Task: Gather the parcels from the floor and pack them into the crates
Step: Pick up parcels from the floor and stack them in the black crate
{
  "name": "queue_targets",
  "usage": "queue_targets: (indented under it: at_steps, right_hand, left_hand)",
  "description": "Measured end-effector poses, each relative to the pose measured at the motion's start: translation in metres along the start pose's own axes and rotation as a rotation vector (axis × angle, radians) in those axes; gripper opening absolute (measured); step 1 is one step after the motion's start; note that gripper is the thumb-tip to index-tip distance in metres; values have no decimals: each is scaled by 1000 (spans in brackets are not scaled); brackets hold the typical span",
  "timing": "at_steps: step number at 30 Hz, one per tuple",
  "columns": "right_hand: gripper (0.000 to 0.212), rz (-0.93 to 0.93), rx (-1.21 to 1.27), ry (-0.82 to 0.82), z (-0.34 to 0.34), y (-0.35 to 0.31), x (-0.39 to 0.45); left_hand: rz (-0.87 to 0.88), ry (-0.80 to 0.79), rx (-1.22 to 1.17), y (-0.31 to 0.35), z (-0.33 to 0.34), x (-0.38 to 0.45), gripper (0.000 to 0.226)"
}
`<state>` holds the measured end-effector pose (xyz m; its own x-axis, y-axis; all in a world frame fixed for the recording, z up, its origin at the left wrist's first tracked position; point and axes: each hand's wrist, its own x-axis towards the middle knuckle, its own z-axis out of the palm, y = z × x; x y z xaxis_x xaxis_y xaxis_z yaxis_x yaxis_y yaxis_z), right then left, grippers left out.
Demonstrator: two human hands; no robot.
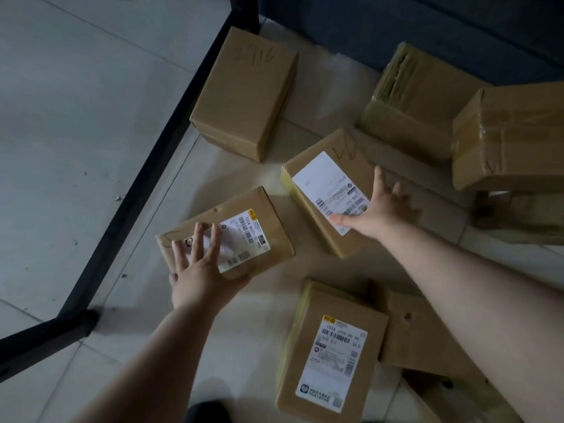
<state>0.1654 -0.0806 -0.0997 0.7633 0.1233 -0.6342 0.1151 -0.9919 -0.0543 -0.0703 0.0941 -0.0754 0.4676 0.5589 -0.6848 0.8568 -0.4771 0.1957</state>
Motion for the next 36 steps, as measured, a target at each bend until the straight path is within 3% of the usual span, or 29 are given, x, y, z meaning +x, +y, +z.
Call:
queue_targets:
  at_steps: [5, 8, 10, 13, 15, 18, 22, 26, 28, 31, 36]
  right_hand:
    - [125, 187, 177, -18, 40, -3, -42]
    - [108, 214, 393, -55, 42, 5, -44]
    - [93, 198, 486, -77, 39, 11, -45]
    - [78, 171, 538, -83, 38, 18, -48]
    - [72, 125, 594, -96, 42, 23, -54]
    - [74, 51, 662, -67, 48, 33, -70]
    - [75, -55, 713, -48, 36, 41, -101]
    - [50, -137, 896, -27, 24, 25, -164]
    - [45, -119, 935, 73, 21, 5, -198]
    - [57, -131, 962, 185, 24, -44, -235]
    - [67, -137, 1095, 57, 54, -131, -272]
  left_hand:
    - [-221, 3, -385, 51, -5, 12, 89]
    - [37, 92, -334, 71, -1, 1, 56]
    - [155, 44, -303, 88, 11, -16, 41]
    - [-26, -185, -457, 114, 35, -33, 58]
    - [-191, -210, -681, 124, 44, -37, 61]
    - [-296, -154, -859, 127, 53, -43, 60]
    - [-206, -56, -780, 122, 48, -60, 68]
    - [1, 103, -853, 112, 2, -77, 71]
    - [128, 156, -818, 103, -29, -79, 64]
    - [165, 249, -825, 71, -71, -76, 48]
    - [136, 371, -823, -11, -104, -67, 46]
